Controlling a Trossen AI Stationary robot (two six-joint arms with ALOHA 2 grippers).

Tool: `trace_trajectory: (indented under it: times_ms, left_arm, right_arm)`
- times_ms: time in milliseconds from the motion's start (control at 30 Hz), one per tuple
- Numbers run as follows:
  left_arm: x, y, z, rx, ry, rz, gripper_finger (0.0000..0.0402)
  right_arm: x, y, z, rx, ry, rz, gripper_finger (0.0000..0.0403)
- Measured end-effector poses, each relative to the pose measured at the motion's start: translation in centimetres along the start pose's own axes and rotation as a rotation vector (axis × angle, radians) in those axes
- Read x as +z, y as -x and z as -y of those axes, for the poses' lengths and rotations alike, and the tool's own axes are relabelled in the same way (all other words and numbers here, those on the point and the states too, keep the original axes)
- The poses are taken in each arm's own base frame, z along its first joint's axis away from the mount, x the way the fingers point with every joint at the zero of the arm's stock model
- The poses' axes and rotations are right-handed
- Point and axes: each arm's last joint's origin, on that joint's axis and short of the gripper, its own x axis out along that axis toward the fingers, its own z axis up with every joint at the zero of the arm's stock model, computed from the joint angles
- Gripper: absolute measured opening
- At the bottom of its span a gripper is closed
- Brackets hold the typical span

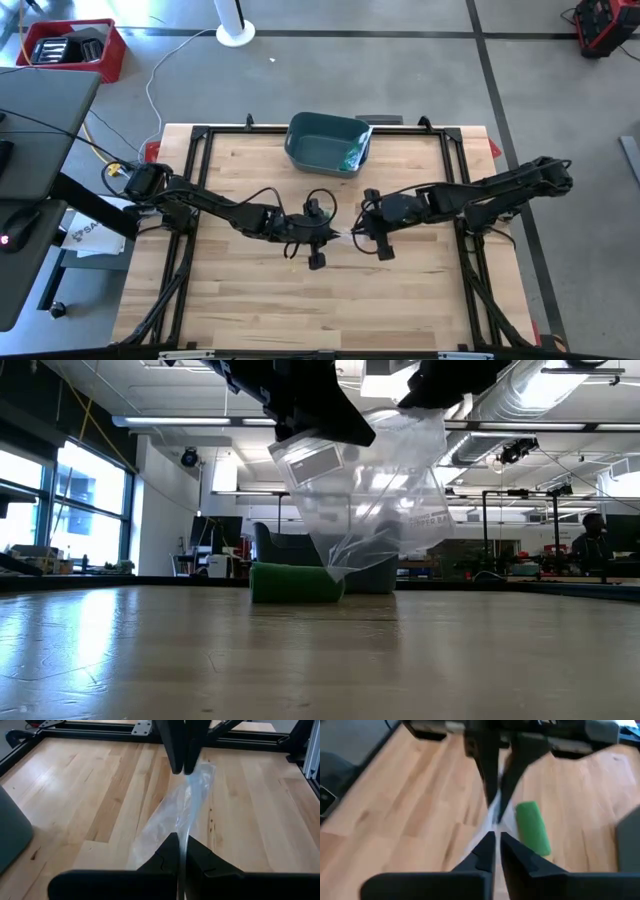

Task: Roll bandage
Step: Open the transparent zip bag

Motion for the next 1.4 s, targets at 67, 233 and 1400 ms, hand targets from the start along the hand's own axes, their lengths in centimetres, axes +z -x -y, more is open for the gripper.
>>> trace_trajectory:
  times_ms: [67,233,1400]
  left_arm:
    - [0.0,0.0,0.0,-0.001,0.0,0.001,0.0]
    - [0.0,0.0,0.0,0.0,0.0,0.002,0.0]
    - [0.0,0.0,0.0,0.006,0.001,0.008,0.0]
  right_arm:
    - [0.2,0.0,0.0,0.018,-0.007,0.024,0.0033]
    - [0.6,0.2,-0.1,0.055,-0.03,0.066,0.0111]
    - [0.4,-1.6,-1.5,-0.059,-0.091,0.048,0.0029]
